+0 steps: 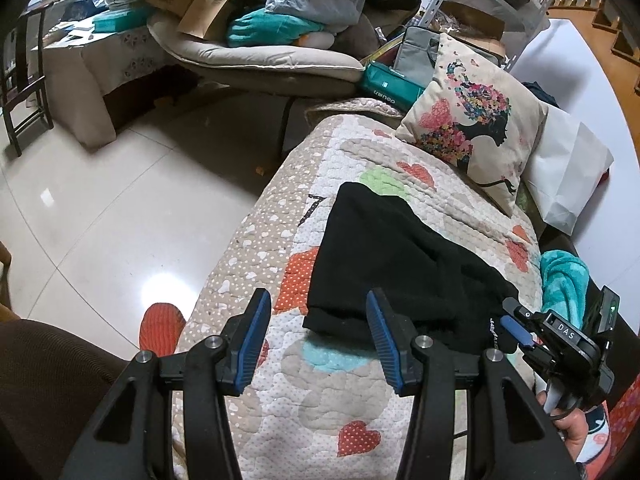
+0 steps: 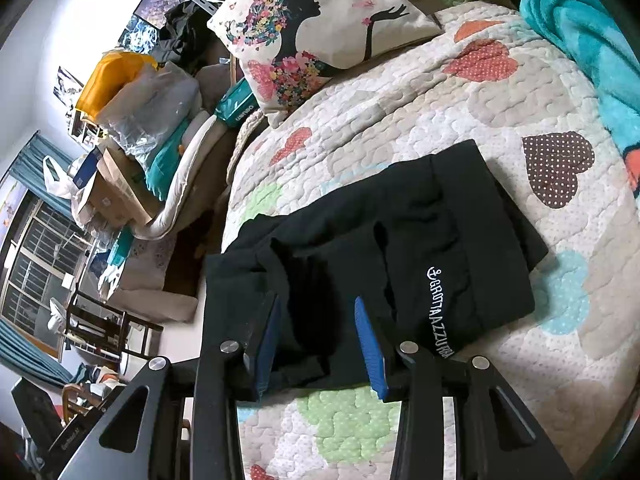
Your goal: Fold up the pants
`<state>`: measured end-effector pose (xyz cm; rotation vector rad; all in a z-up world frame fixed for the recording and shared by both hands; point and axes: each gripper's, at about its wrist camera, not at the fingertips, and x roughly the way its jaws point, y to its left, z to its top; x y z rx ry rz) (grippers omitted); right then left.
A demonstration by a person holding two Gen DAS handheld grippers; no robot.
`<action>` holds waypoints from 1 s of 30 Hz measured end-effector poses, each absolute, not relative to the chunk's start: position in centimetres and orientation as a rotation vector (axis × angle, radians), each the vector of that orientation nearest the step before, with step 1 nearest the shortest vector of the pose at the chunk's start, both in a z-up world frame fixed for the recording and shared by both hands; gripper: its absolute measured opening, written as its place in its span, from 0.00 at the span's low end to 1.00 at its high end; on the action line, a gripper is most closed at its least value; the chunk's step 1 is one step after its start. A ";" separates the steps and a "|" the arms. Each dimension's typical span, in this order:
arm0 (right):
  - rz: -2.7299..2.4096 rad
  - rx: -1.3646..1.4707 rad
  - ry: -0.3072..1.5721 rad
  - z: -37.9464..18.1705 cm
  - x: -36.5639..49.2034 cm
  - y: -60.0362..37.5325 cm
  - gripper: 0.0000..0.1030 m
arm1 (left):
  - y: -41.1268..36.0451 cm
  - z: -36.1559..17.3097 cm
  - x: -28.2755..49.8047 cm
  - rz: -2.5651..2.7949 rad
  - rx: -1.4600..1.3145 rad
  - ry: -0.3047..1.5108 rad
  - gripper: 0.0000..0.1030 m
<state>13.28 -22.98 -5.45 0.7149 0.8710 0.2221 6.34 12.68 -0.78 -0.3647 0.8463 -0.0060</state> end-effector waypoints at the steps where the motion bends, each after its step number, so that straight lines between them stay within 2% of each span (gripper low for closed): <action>1: 0.222 0.713 0.873 -5.5 13.3 -22.9 0.41 | 12.7 -0.9 6.4 -0.005 -0.366 0.849 0.47; 11: 0.198 0.716 0.884 -6.1 13.2 -23.5 0.41 | 12.0 -2.0 8.8 -0.056 -0.388 0.922 0.47; 15: 0.158 0.723 0.873 -6.0 12.2 -24.8 0.41 | 9.7 -0.7 12.1 -0.114 -0.295 0.943 0.47; 22: 0.051 0.784 0.900 -8.0 11.1 -27.7 0.47 | 2.0 -0.9 19.2 -0.326 -0.148 1.023 0.49; 30: -0.022 0.769 0.913 -8.9 10.4 -27.6 0.47 | -10.0 -4.5 24.0 -0.541 0.062 1.118 0.49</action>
